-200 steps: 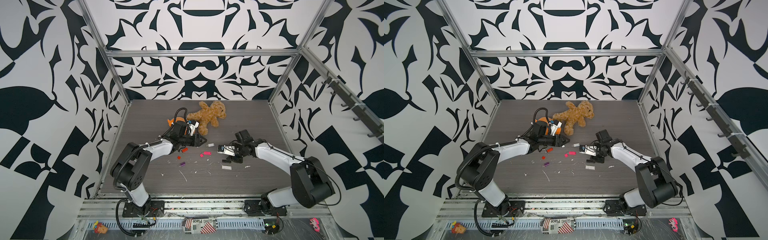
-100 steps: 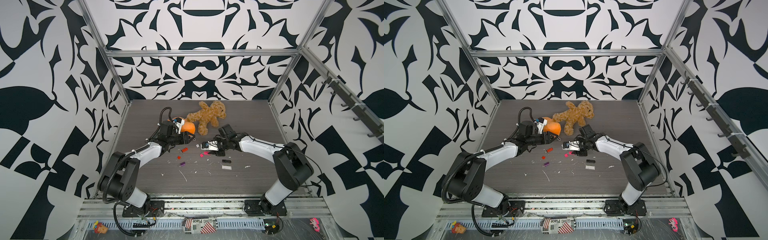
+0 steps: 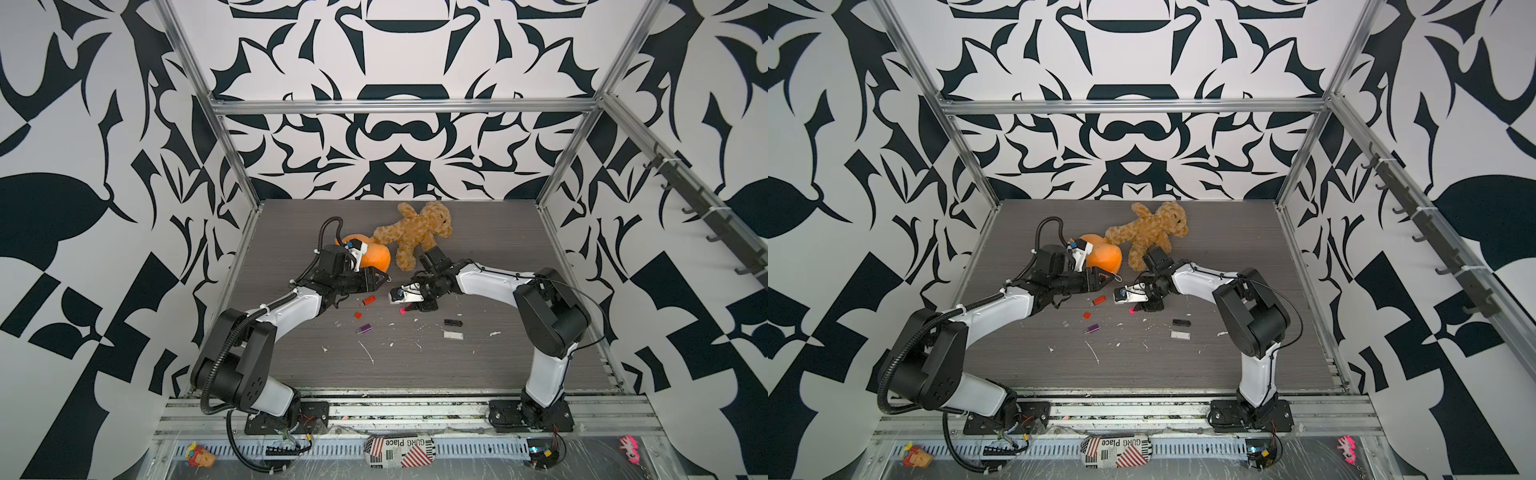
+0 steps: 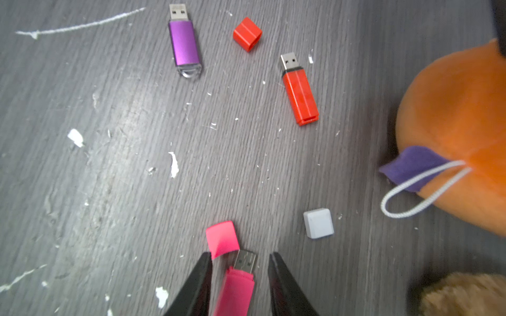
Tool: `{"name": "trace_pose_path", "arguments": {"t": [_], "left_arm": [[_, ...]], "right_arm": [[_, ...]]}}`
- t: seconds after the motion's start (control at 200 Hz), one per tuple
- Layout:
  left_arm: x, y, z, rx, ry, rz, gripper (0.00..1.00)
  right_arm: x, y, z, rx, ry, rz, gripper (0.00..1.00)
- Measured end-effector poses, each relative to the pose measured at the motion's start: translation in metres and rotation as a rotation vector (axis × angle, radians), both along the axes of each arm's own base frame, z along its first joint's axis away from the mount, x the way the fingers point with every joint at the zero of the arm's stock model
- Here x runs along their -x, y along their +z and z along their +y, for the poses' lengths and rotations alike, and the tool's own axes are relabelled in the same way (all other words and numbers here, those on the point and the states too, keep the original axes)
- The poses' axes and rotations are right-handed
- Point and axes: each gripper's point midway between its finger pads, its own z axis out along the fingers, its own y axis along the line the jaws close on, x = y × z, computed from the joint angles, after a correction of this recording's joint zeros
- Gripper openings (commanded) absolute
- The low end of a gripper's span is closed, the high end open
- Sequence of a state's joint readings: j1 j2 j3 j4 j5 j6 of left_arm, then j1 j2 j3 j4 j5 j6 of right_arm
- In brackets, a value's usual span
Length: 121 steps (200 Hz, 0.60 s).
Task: Close the usb drive cover
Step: Pick up the cover from the center of the board.
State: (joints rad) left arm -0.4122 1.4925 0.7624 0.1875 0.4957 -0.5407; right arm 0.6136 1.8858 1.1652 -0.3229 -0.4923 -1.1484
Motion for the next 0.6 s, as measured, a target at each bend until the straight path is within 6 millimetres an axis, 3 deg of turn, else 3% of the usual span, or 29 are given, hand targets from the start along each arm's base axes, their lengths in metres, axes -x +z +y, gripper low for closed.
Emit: {"name": "trace_pose_path", "arguments": {"t": [0.605], "left_arm": [[0.002, -0.007, 0.004, -0.020, -0.002, 0.018, 0.51]], "right_arm": [[0.009, -0.018, 0.005, 0.063, 0.063, 0.082, 0.38]]}}
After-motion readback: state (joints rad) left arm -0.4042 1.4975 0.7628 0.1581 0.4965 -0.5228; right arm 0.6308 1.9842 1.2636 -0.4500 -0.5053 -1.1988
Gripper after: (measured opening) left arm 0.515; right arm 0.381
